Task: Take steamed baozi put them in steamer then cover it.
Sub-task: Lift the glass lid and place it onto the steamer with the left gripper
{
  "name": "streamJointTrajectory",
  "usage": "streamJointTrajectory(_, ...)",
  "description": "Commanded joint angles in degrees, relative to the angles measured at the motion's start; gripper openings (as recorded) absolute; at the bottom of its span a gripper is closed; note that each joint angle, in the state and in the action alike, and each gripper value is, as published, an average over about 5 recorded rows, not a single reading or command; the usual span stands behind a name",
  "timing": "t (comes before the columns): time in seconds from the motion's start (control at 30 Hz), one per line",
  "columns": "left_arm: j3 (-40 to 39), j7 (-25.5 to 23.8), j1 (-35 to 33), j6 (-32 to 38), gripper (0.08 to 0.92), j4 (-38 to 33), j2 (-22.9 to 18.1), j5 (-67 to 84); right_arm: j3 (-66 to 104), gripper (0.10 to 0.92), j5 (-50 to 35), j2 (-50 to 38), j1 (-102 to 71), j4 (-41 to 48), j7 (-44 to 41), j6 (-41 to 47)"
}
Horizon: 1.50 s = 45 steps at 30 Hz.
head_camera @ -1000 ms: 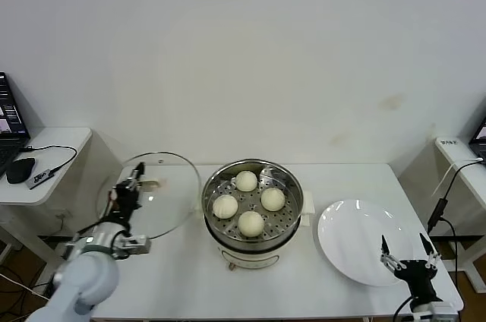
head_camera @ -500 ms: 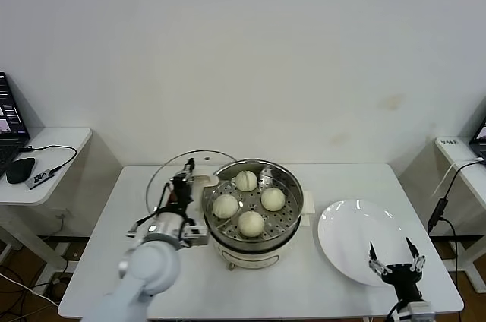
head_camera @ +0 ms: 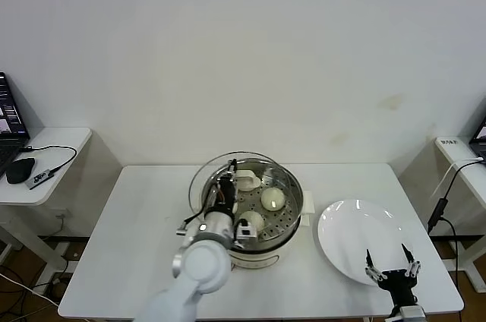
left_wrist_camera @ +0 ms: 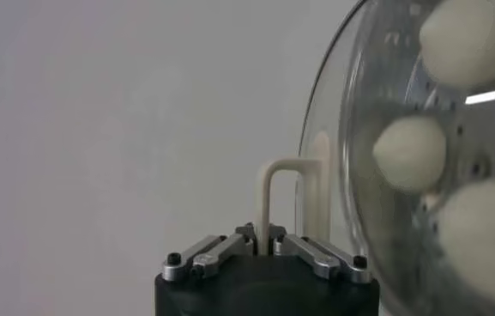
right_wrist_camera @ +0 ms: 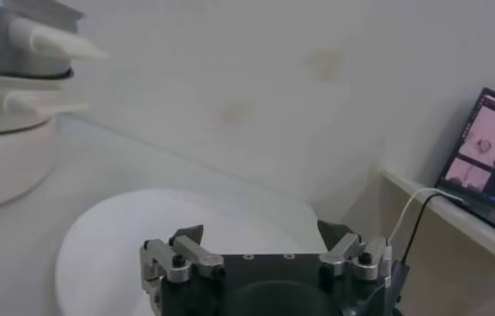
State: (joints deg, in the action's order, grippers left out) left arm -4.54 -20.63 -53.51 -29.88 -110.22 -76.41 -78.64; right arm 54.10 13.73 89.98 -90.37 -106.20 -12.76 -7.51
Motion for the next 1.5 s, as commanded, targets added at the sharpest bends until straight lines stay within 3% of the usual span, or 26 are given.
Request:
streamJointTrajectory(0.03, -3.7, -1.4, 1.1, -0.8, 0.150, 3.5, -6.9, -4.6, -0.1, 0.823, 1.1, 0.1, 0.2, 0.5, 0.2, -0.5)
streamJointTrajectory(1.5, 0.5, 0.6, -1.2, 1.5, 0.150, 6.8, -7.6, -7.6, -0.9, 0.823, 0.8, -0.5, -0.1, -0.2, 0.0, -1.0)
